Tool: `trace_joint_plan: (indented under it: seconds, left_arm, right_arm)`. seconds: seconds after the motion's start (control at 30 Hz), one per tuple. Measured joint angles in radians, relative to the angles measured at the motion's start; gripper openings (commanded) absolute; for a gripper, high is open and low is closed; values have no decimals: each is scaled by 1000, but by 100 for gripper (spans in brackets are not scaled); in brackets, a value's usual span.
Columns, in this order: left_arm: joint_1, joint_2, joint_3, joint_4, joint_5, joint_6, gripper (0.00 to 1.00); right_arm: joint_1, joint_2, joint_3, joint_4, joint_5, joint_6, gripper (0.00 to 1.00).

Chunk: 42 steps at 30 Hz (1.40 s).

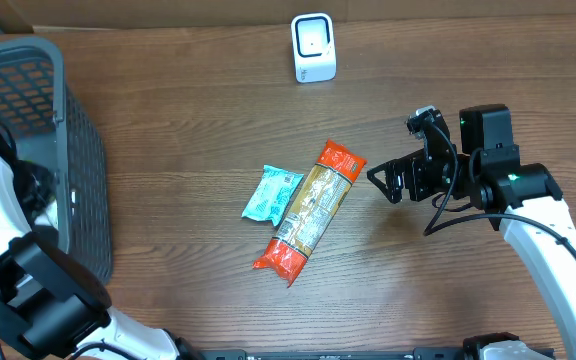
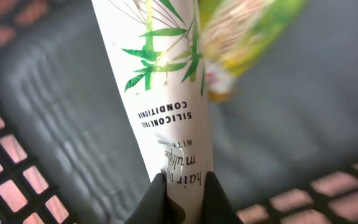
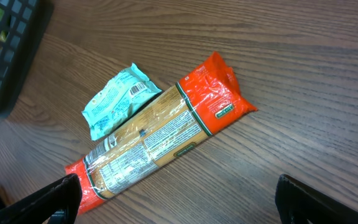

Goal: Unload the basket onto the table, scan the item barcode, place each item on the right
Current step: 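Move left gripper back into the basket toward the white Pantene tube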

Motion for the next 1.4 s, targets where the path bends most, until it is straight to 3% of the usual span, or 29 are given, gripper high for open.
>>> trace_joint_plan:
  seconds: [0.5,0.63,0.8,1.07,1.17,1.3,1.4]
  left_arm:
    - [-137,-234,61,54,2,208,4]
    - [-229,-325,62,105,-8,282,4]
    - [-436,-485,97,142,-14,368,4]
    - [-621,-582,117,118,-126,399,5]
    - [-613,-558,117,95,-149,394,24]
    - [-558,-531,117,86,-158,343,67]
    - [-494,-528,117,103,-159,307,83]
  right_arm:
    - [0,0,0,15,0,0,100]
    - [0,0,0,15,0,0,100]
    - [0,0,0,14,0,0,100]
    - [0,0,0,16,0,0,100]
    - [0,0,0,15,0,0,100]
    - [0,0,0,16,0,0,100]
    - [0,0,0,15,0,0,100]
